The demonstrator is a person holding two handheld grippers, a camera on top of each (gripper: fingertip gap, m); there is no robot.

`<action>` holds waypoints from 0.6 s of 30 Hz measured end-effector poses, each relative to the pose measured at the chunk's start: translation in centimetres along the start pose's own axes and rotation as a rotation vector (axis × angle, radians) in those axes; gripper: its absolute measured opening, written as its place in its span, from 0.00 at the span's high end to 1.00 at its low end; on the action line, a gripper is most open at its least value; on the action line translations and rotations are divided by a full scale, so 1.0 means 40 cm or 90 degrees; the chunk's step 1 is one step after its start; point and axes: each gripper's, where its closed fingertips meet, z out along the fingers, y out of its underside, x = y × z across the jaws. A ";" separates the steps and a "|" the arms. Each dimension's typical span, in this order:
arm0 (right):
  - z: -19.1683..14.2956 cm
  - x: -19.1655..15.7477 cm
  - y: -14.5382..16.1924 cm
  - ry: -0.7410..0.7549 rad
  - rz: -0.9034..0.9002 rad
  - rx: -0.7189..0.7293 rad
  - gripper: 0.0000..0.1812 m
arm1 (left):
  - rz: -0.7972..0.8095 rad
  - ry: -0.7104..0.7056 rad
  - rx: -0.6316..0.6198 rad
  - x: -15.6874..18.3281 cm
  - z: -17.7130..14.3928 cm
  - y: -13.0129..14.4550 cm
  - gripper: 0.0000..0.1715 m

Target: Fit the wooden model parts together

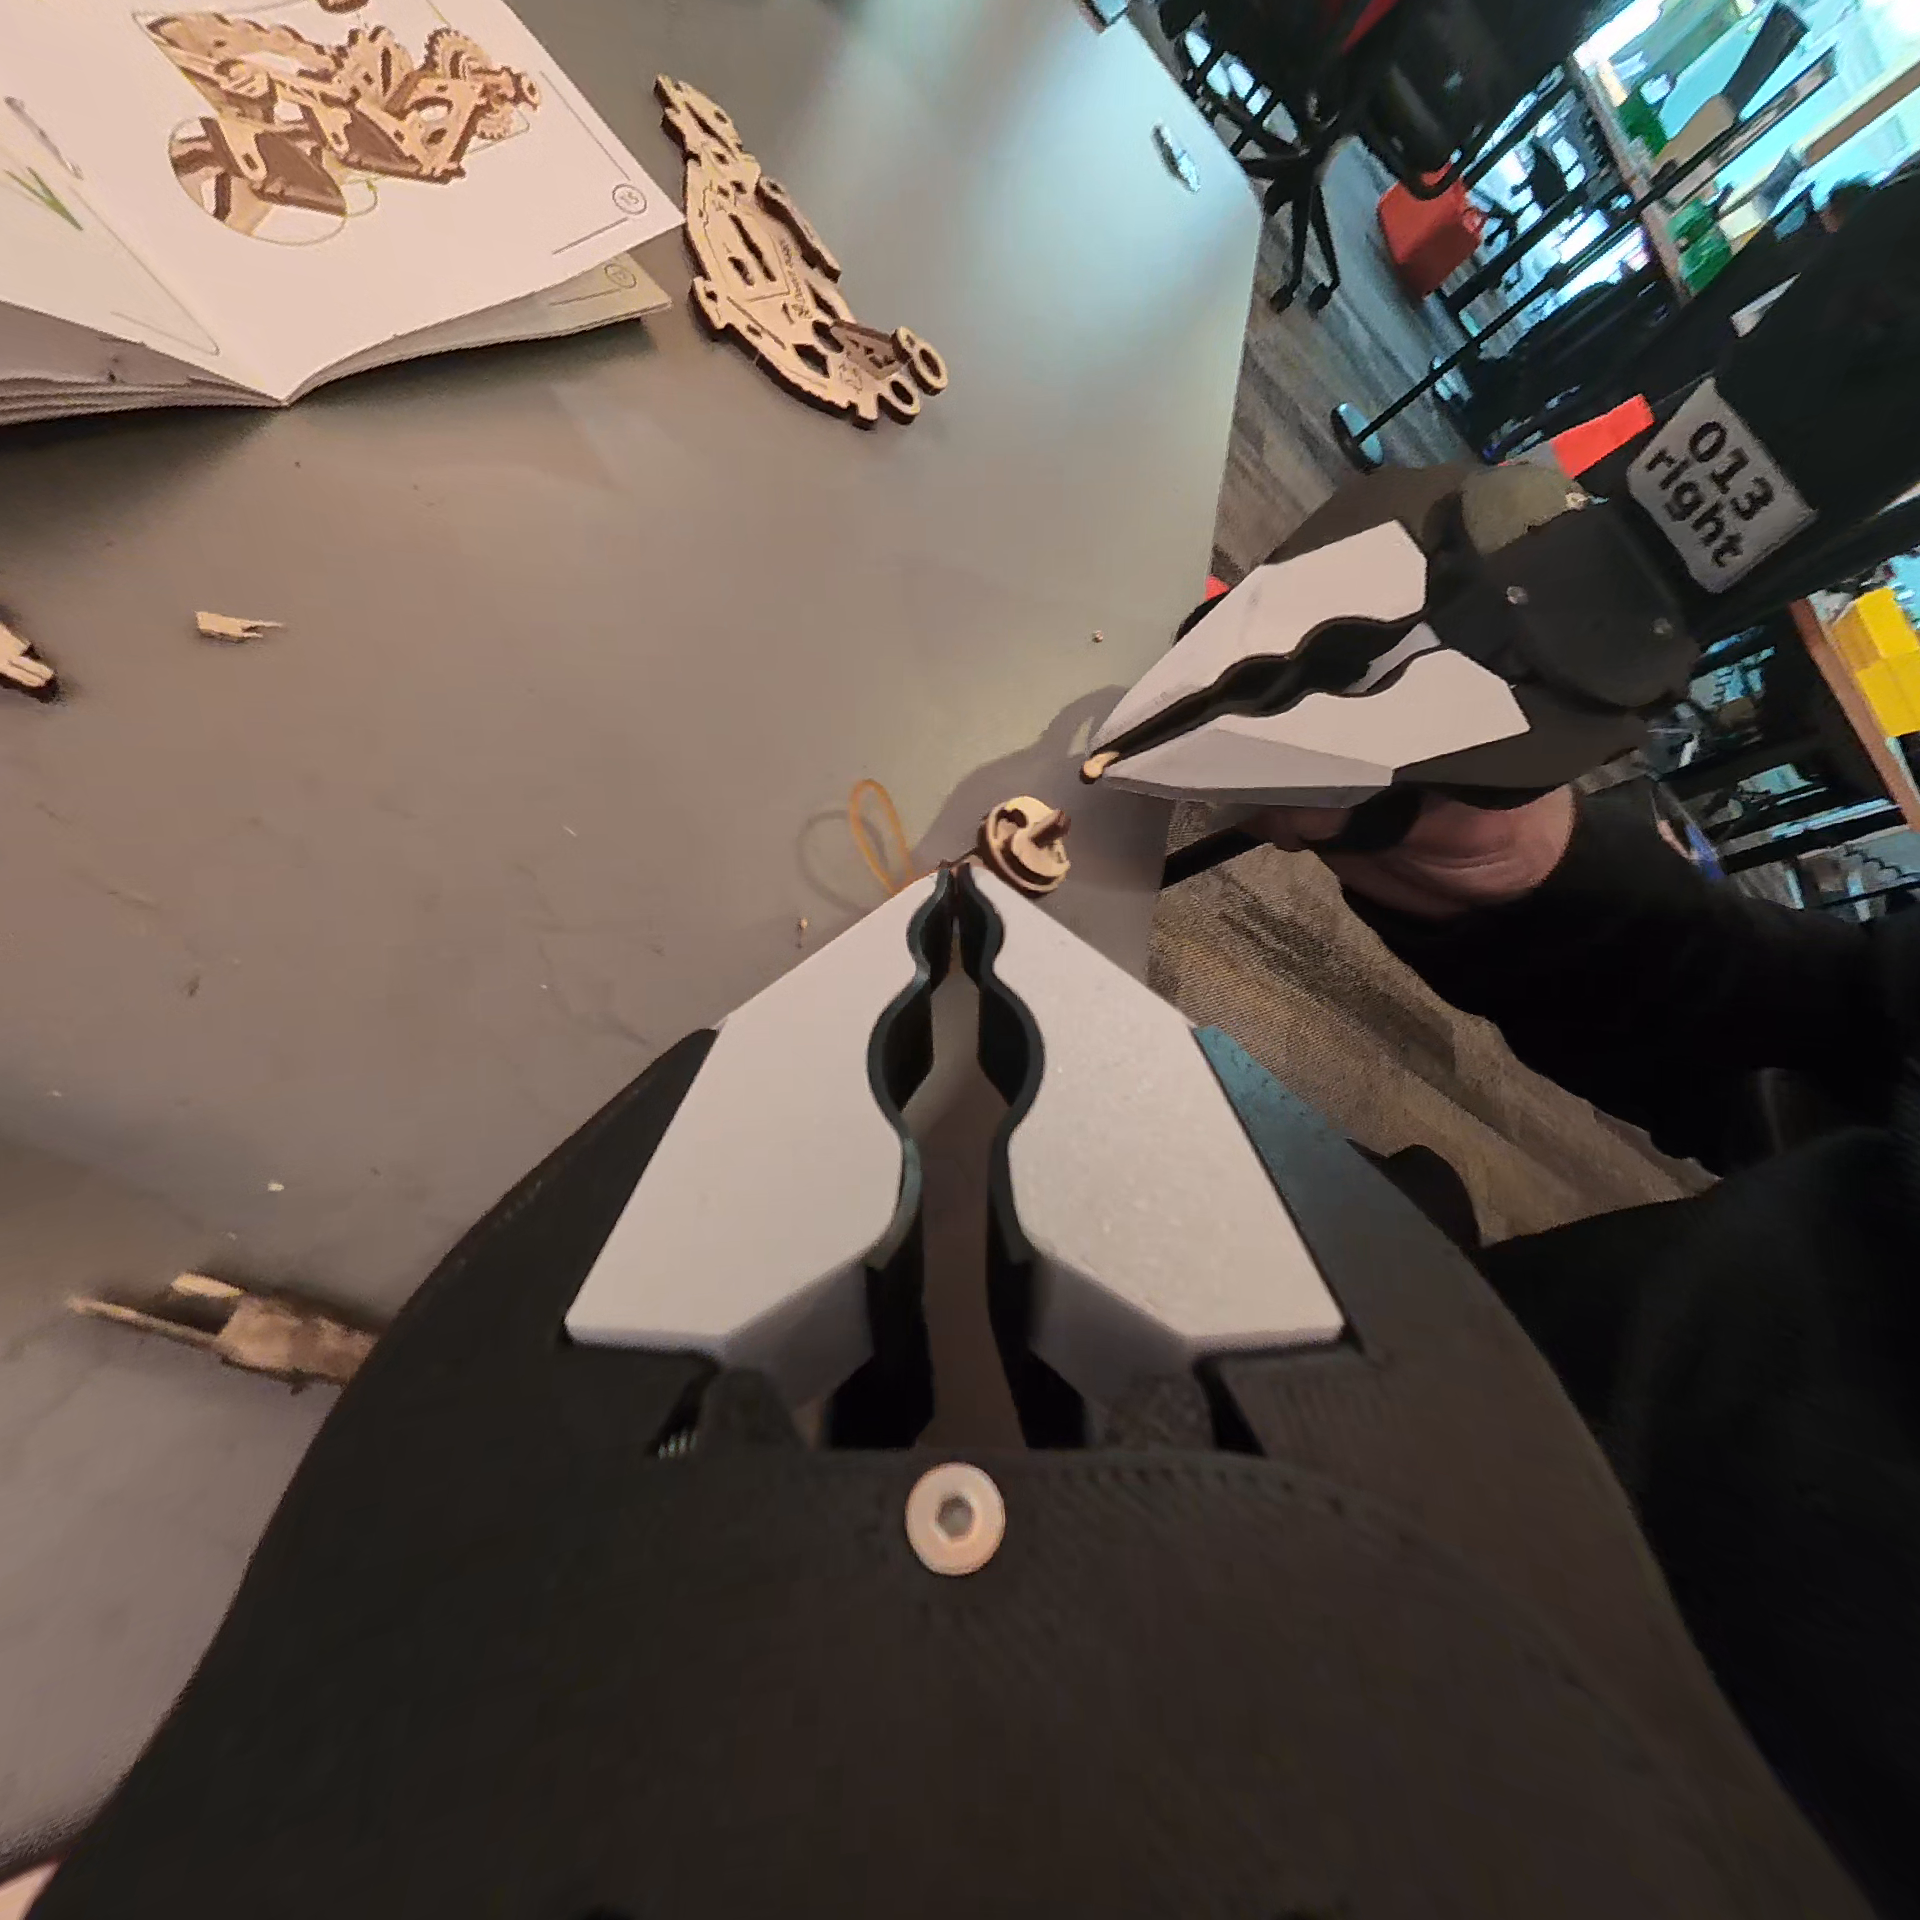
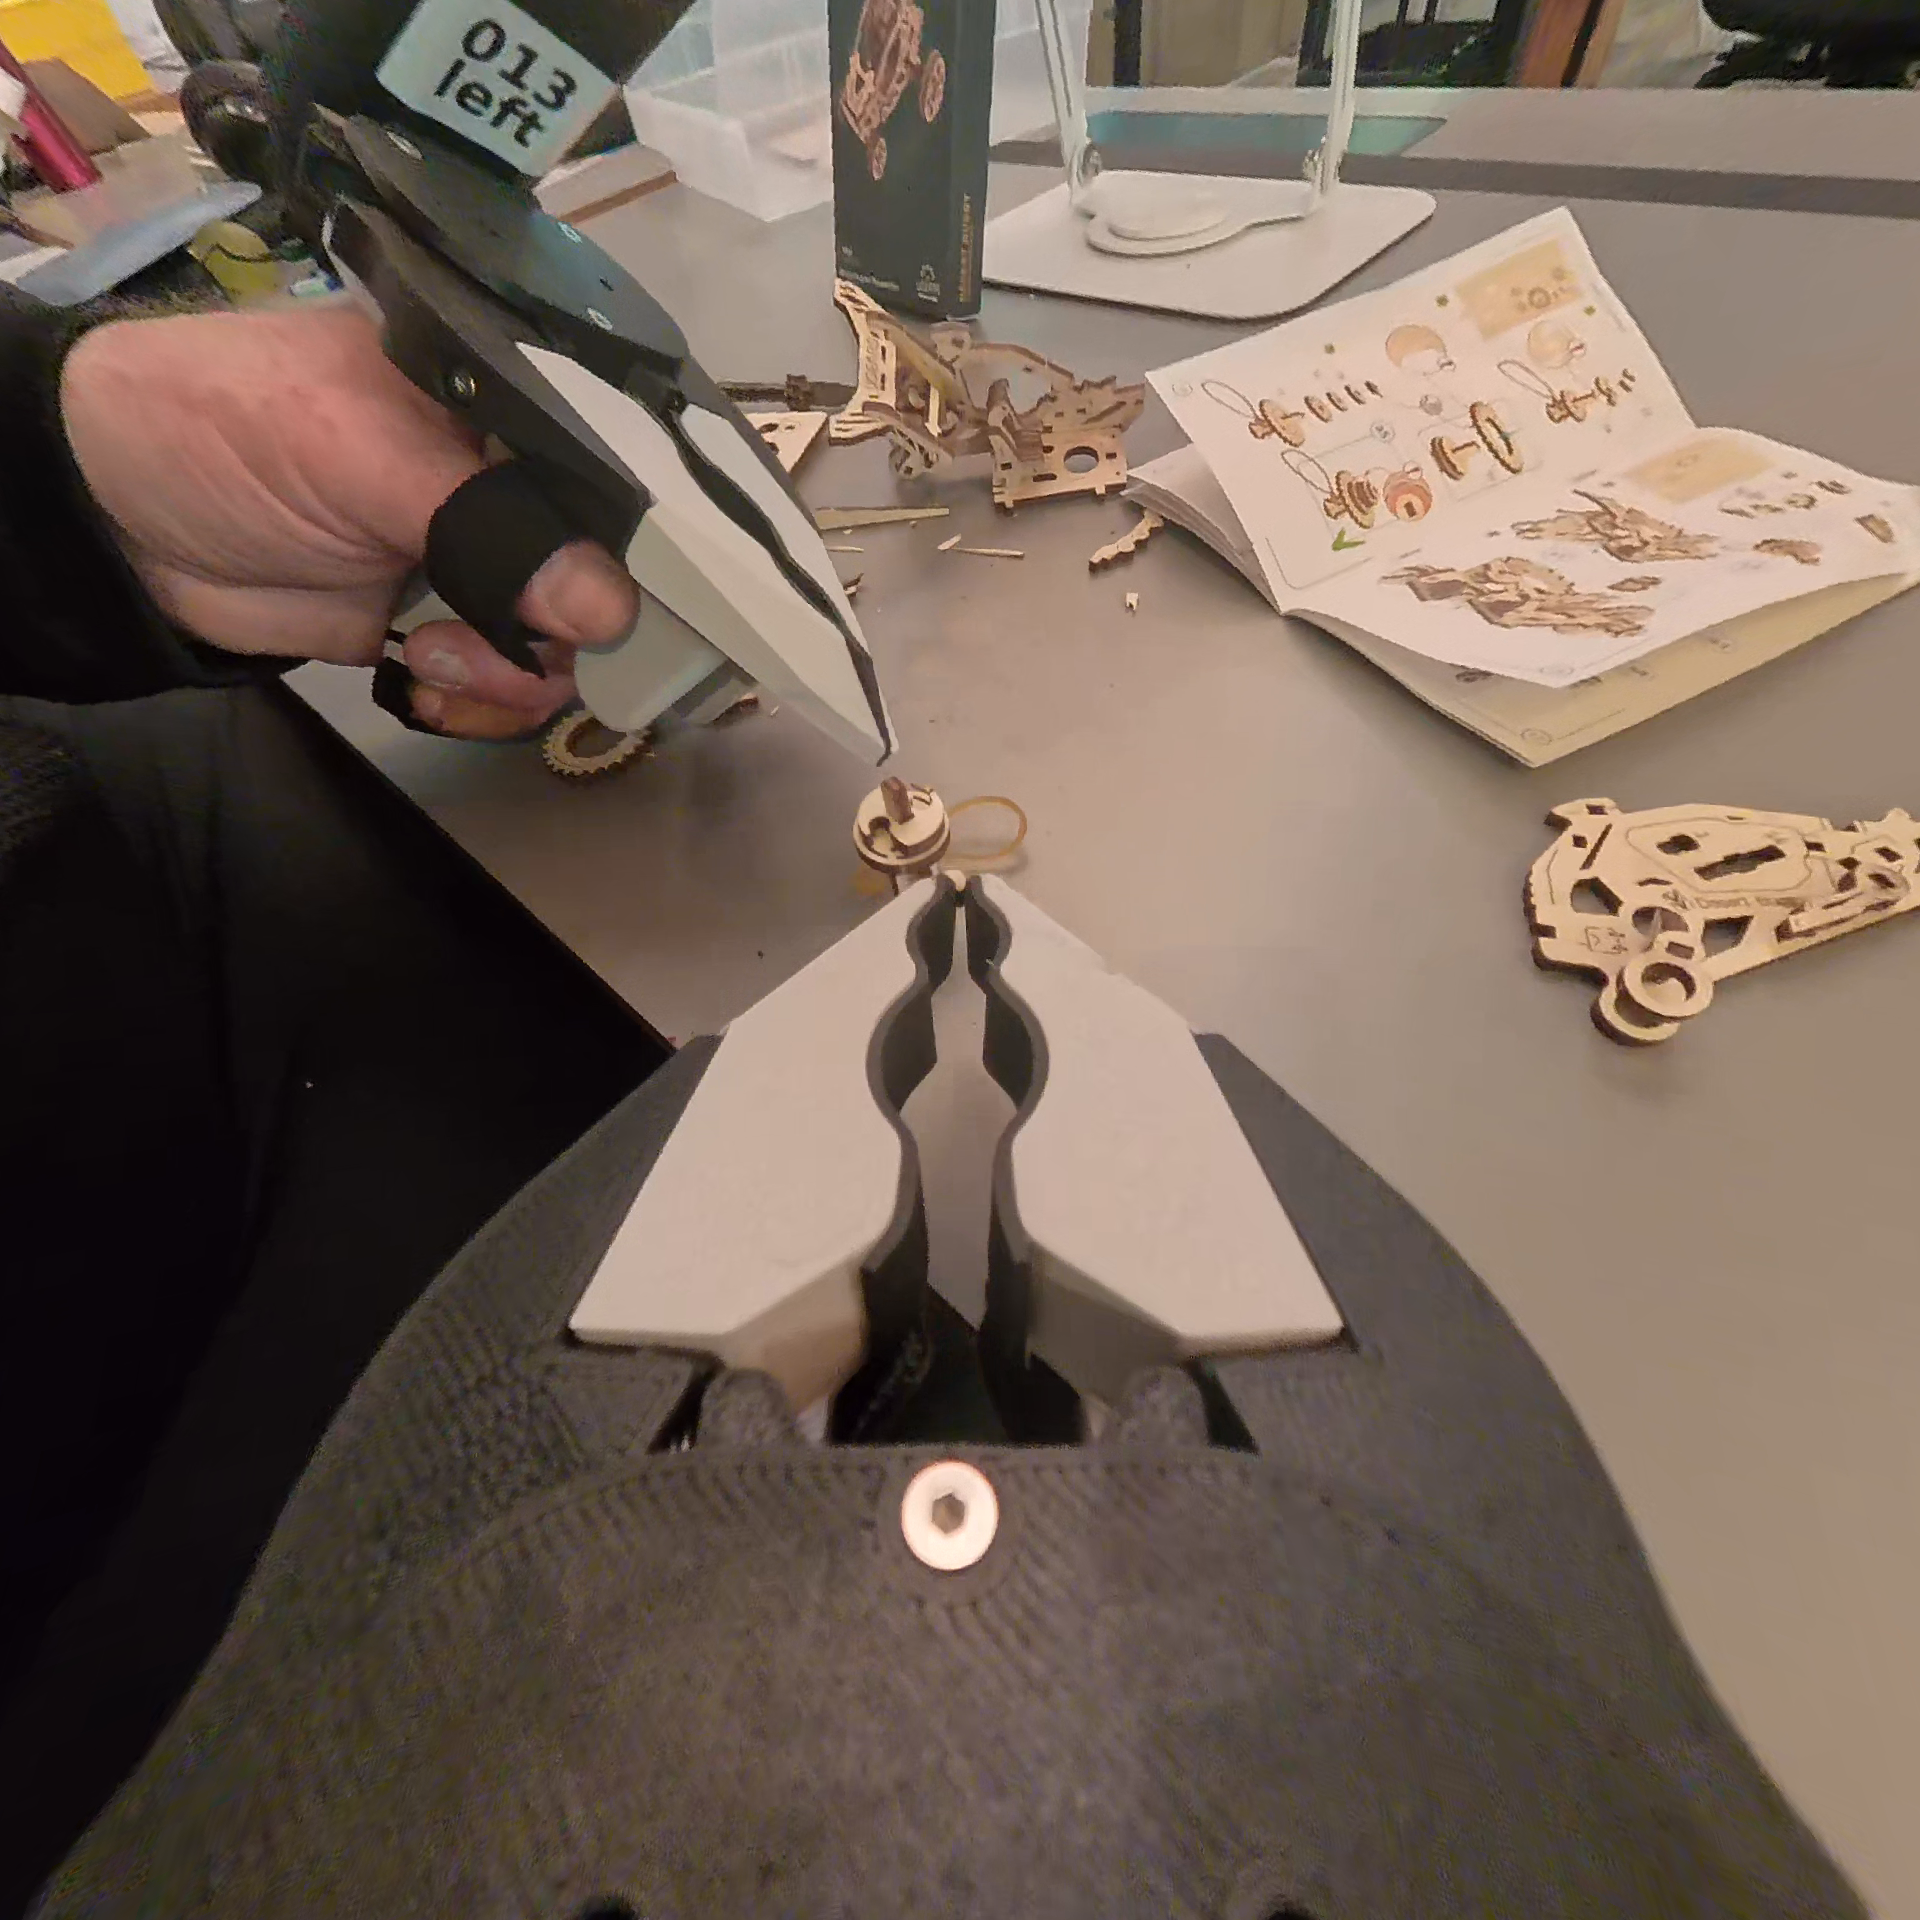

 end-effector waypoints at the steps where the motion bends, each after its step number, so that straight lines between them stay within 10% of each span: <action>1: 0.001 0.002 0.002 0.002 0.003 -0.003 1.00 | 0.002 -0.003 -0.003 -0.002 0.002 0.001 1.00; 18: 0.022 0.000 0.024 0.038 0.021 -0.023 1.00 | -0.010 0.001 -0.035 0.004 0.020 0.023 1.00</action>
